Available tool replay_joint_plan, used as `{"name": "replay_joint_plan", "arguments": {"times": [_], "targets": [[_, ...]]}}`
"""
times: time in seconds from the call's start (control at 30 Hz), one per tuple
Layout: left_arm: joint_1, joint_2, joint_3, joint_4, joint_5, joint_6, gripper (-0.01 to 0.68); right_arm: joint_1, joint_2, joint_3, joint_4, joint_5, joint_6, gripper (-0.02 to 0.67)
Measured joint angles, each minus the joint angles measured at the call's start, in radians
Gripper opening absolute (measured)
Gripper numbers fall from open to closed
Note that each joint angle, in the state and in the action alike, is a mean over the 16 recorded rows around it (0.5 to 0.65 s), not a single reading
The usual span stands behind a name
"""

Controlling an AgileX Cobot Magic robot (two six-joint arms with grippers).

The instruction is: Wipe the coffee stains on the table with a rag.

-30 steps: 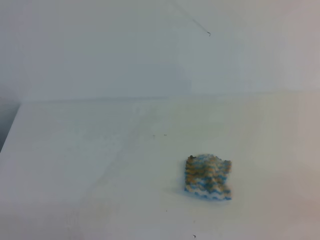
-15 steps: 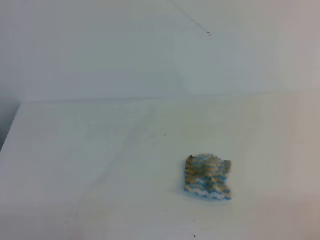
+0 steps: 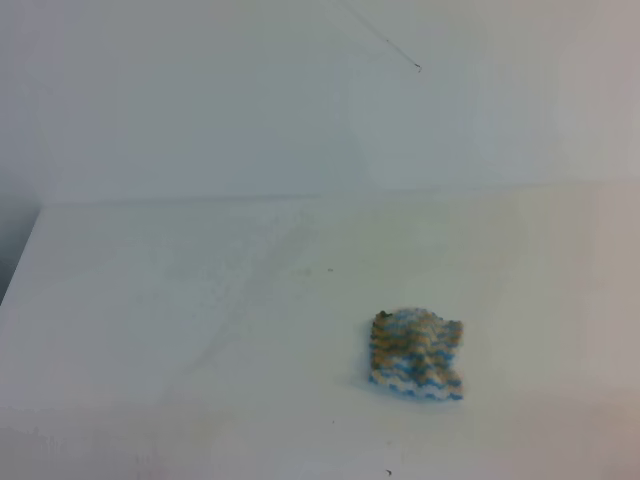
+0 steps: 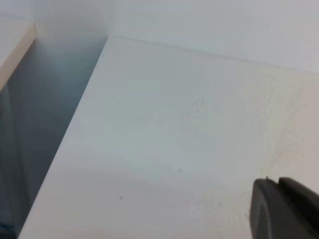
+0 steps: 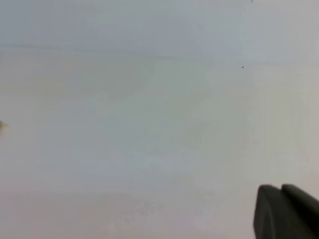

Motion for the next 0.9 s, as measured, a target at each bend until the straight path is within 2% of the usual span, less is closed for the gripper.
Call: {"name": "replay_joint_plan", "arguments": {"times": [0.9], "targets": [[0.000, 0.000, 0.000, 0.000, 0.000, 0.000, -0.001, 0.002, 0.000, 0.000, 0.001, -0.001, 0.025, -0.004]]}}
